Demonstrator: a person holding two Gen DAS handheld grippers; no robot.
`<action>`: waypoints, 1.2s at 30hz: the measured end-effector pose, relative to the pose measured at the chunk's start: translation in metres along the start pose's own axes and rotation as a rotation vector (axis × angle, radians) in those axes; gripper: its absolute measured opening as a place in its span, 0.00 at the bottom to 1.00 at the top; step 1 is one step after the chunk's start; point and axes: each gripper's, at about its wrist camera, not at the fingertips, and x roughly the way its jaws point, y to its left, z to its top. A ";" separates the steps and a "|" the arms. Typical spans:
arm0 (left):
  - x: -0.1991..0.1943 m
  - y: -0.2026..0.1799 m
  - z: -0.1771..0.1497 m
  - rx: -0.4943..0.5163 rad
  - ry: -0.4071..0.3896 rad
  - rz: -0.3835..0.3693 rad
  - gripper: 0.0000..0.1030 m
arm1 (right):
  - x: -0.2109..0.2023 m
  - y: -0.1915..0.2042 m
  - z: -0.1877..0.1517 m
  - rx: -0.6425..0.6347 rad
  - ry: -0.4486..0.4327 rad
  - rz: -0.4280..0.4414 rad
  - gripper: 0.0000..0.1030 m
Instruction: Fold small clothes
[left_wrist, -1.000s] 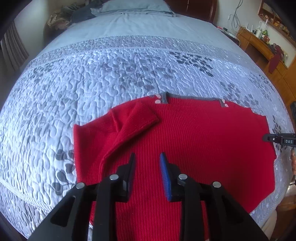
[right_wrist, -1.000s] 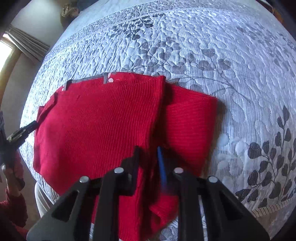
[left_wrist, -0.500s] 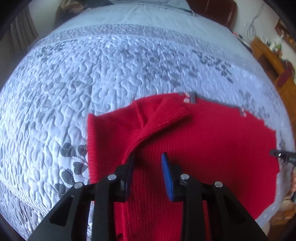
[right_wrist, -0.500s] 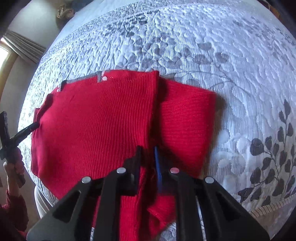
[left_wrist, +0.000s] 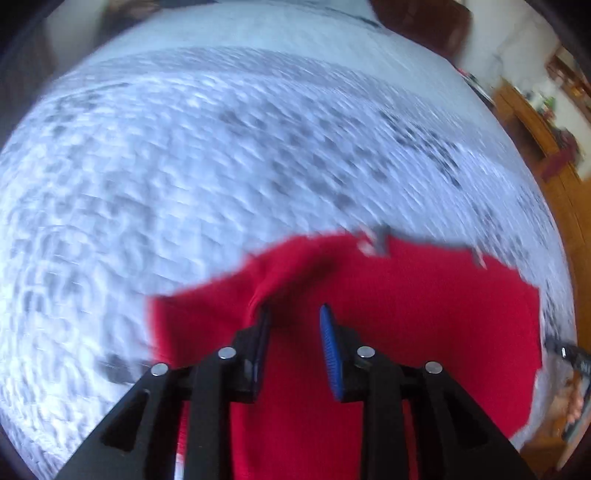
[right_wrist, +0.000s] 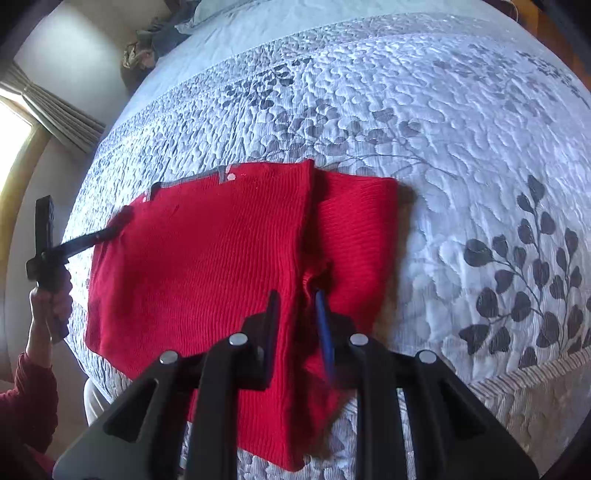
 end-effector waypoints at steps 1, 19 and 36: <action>-0.004 0.007 0.002 -0.023 -0.008 0.005 0.27 | -0.001 -0.002 -0.002 0.006 -0.002 0.005 0.20; 0.021 -0.139 -0.061 0.231 0.126 -0.020 0.50 | -0.002 -0.027 -0.036 0.145 0.105 0.030 0.62; 0.034 -0.127 -0.062 0.212 0.147 -0.100 0.58 | 0.035 -0.030 -0.005 0.237 0.151 0.155 0.58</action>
